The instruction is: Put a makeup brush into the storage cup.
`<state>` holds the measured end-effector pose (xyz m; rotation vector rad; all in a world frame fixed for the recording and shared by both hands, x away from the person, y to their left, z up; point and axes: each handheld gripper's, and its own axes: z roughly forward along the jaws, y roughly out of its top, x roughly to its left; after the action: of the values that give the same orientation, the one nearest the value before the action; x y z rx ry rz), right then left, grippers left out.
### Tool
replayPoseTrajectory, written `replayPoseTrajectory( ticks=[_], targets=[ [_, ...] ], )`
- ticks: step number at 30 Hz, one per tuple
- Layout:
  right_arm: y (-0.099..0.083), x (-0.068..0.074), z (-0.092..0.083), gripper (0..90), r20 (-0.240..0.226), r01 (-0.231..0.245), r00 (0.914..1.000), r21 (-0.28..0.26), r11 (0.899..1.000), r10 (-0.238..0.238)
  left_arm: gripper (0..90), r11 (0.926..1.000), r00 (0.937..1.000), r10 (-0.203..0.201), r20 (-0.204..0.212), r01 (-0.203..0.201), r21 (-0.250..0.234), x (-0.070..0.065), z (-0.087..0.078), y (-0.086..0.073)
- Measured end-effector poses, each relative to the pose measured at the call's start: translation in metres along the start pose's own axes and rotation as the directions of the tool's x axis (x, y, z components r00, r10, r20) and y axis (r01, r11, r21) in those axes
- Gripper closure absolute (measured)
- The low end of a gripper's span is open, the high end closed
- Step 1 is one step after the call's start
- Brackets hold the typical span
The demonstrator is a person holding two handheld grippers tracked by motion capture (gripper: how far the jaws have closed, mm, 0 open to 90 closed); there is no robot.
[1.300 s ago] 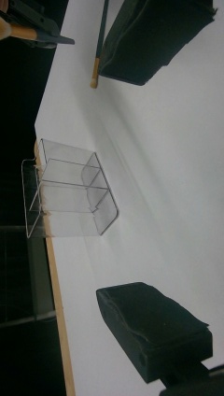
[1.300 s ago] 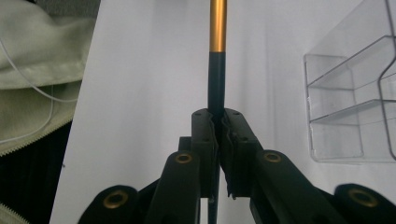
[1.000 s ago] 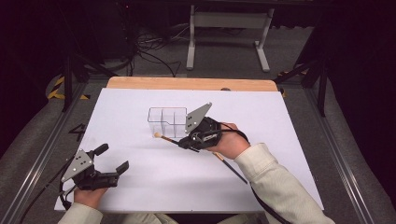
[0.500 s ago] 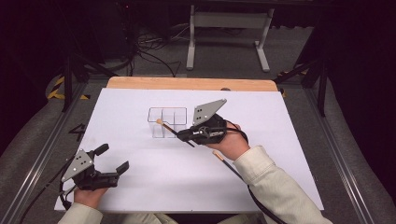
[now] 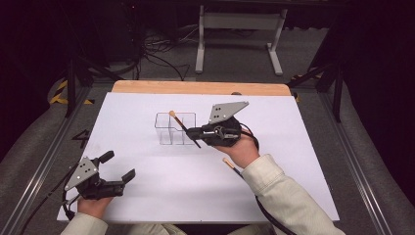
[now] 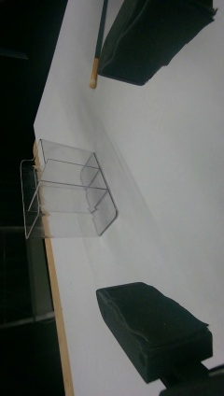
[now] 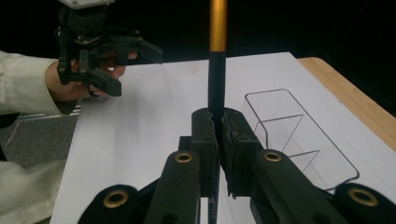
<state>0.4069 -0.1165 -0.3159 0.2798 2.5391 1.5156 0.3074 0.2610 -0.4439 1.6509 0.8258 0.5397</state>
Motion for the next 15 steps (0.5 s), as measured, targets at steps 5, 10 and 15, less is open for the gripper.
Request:
replayPoseTrajectory(
  ticks=[5,10,15],
  targets=[
    [-0.0042,-0.0021,-0.0018,84.4,0.005,-0.046,0.9989,-0.076,0.996,0.046,0.1,1.0000,1.0000,0.002,0.002,-0.002,0.002,0.0000,0.0001,-0.0001],
    [-0.0078,-0.0026,-0.0003,84.4,0.022,-0.037,0.9990,-0.115,0.993,0.040,0.1,1.0000,1.0000,0.001,0.000,-0.001,0.001,-0.0001,0.0001,-0.0001],
    [-0.0102,-0.0034,-0.0007,84.4,0.041,-0.023,0.9987,-0.152,0.988,0.030,0.2,1.0000,1.0000,0.003,0.004,-0.003,0.002,0.0004,0.0004,-0.0001]
  ],
)
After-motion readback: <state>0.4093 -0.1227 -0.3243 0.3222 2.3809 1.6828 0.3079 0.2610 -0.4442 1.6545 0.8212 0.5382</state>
